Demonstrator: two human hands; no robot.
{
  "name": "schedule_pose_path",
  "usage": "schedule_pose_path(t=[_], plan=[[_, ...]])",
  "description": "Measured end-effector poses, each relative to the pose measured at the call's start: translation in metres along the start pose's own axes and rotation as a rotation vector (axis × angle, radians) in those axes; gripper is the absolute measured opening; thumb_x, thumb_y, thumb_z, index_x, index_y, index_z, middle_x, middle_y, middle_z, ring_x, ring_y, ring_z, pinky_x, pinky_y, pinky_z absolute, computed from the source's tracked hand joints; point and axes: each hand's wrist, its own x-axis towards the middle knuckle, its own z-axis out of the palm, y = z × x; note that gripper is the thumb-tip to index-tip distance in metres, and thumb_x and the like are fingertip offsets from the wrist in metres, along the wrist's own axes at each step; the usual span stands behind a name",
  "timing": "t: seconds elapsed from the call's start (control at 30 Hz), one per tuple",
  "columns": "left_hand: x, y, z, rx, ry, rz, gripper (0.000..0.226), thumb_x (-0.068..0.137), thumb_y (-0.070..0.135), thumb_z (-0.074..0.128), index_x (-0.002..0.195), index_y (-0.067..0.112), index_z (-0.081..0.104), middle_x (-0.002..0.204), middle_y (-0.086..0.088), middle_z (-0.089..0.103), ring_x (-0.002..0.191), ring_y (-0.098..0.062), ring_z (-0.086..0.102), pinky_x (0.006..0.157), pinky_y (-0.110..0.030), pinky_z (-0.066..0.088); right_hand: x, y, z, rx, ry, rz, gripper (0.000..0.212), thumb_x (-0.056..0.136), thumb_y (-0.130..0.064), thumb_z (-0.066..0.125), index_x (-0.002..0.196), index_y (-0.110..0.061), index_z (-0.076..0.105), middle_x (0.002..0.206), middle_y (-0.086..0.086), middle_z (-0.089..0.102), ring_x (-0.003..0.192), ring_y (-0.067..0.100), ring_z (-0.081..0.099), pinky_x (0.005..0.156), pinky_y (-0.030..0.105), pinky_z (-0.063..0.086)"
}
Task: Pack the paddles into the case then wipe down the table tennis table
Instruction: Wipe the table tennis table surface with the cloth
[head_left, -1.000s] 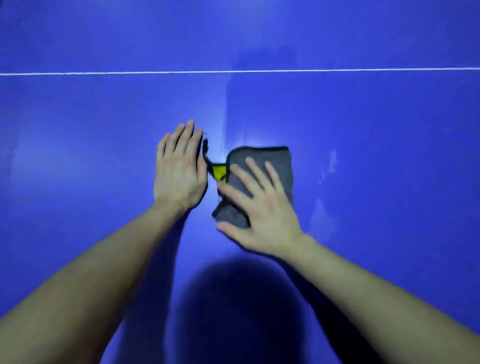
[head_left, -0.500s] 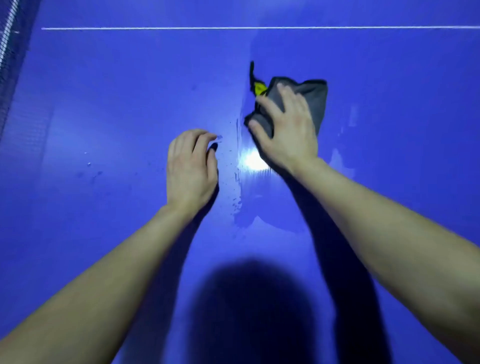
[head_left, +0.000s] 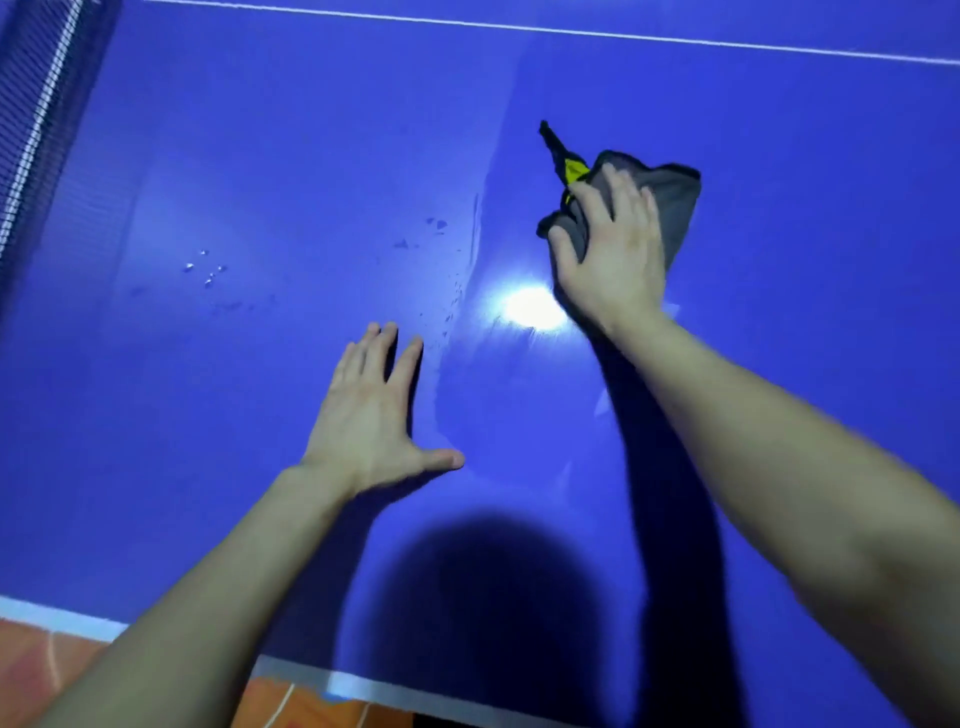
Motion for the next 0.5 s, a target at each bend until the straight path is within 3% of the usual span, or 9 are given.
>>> schedule_pose_path(t=[0.07, 0.17, 0.27, 0.3, 0.37, 0.43, 0.5], plan=[[0.005, 0.003, -0.017, 0.089, -0.133, -0.013, 0.168, 0.047, 0.096, 0.077, 0.171, 0.014, 0.0, 0.177, -0.017, -0.003, 0.165, -0.035, -0.006, 0.135, -0.048, 0.009, -0.058, -0.034, -0.005, 0.043, 0.003, -0.035, 0.051, 0.105, -0.044, 0.058, 0.149, -0.021, 0.062, 0.17, 0.018, 0.041, 0.16, 0.036, 0.035, 0.133, 0.054, 0.02], [0.011, 0.012, -0.026, 0.228, -0.236, -0.001, 0.179, 0.04, 0.088, 0.088, 0.168, 0.005, -0.005, 0.174, -0.028, -0.007, 0.164, -0.044, -0.007, 0.134, -0.05, 0.013, -0.159, -0.061, -0.016, 0.136, -0.198, -0.363, 0.051, 0.105, -0.041, 0.063, 0.153, -0.021, 0.062, 0.171, 0.018, 0.04, 0.163, 0.037, 0.032, 0.13, 0.059, 0.025], [0.009, 0.018, -0.022, 0.313, -0.245, -0.024, 0.181, 0.043, 0.082, 0.092, 0.167, 0.003, -0.012, 0.173, -0.031, -0.01, 0.163, -0.047, -0.009, 0.133, -0.052, 0.016, -0.151, -0.021, -0.024, 0.143, -0.31, -0.622, 0.05, 0.106, -0.045, 0.062, 0.15, -0.022, 0.064, 0.171, 0.014, 0.041, 0.162, 0.034, 0.035, 0.13, 0.054, 0.027], [0.01, 0.018, -0.021, 0.318, -0.242, -0.037, 0.182, 0.043, 0.081, 0.093, 0.167, 0.002, -0.014, 0.173, -0.032, -0.01, 0.163, -0.047, -0.01, 0.133, -0.052, 0.015, -0.126, -0.001, -0.024, 0.141, -0.274, -0.592, 0.049, 0.105, -0.044, 0.063, 0.149, -0.021, 0.065, 0.169, 0.015, 0.045, 0.158, 0.036, 0.04, 0.128, 0.055, 0.031], [0.009, 0.019, -0.021, 0.31, -0.246, -0.048, 0.181, 0.043, 0.079, 0.094, 0.167, 0.003, -0.014, 0.172, -0.032, -0.011, 0.163, -0.046, -0.011, 0.134, -0.051, 0.014, -0.056, 0.043, -0.029, 0.101, -0.107, -0.357, 0.051, 0.103, -0.045, 0.063, 0.148, -0.021, 0.064, 0.165, 0.017, 0.049, 0.154, 0.04, 0.044, 0.124, 0.057, 0.034], [0.008, 0.021, -0.022, 0.291, -0.243, -0.047, 0.18, 0.043, 0.075, 0.096, 0.167, 0.004, -0.013, 0.172, -0.031, -0.011, 0.163, -0.046, -0.011, 0.134, -0.051, 0.014, 0.009, 0.082, -0.038, 0.037, -0.031, -0.089, 0.058, 0.103, -0.055, 0.058, 0.153, -0.027, 0.058, 0.17, 0.017, 0.042, 0.158, 0.038, 0.037, 0.131, 0.056, 0.026], [0.007, 0.023, -0.023, 0.284, -0.243, -0.055, 0.179, 0.044, 0.071, 0.099, 0.167, 0.004, -0.013, 0.172, -0.031, -0.011, 0.163, -0.046, -0.012, 0.133, -0.052, 0.014, 0.035, 0.095, -0.037, 0.021, -0.022, 0.044, 0.059, 0.101, -0.059, 0.055, 0.153, -0.03, 0.057, 0.172, 0.016, 0.038, 0.16, 0.035, 0.033, 0.134, 0.051, 0.019]])
